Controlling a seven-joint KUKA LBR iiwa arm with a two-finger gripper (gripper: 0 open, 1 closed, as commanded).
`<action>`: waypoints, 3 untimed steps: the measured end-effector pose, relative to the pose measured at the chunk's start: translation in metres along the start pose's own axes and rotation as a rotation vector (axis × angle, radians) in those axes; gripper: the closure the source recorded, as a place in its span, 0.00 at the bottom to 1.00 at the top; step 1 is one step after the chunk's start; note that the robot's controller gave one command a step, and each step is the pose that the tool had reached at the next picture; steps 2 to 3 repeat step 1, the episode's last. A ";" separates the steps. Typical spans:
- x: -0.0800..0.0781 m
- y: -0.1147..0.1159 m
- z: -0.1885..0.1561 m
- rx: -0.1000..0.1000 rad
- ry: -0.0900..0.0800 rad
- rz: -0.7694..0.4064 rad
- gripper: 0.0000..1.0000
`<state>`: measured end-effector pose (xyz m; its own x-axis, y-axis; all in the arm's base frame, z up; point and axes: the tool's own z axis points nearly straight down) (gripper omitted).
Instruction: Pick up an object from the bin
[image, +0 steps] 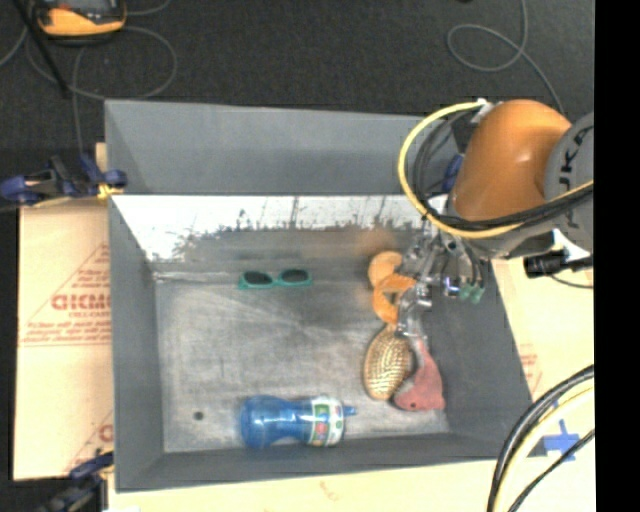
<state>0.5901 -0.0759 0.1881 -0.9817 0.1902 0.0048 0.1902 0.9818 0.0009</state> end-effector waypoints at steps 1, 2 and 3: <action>-0.002 0.030 -0.068 0.002 -0.008 0.009 1.00; -0.002 0.030 -0.068 0.002 -0.008 0.009 1.00; -0.002 0.030 -0.068 0.002 -0.008 0.009 1.00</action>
Offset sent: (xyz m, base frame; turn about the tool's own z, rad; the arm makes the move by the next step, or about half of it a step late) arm 0.0021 0.0058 0.1177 0.0226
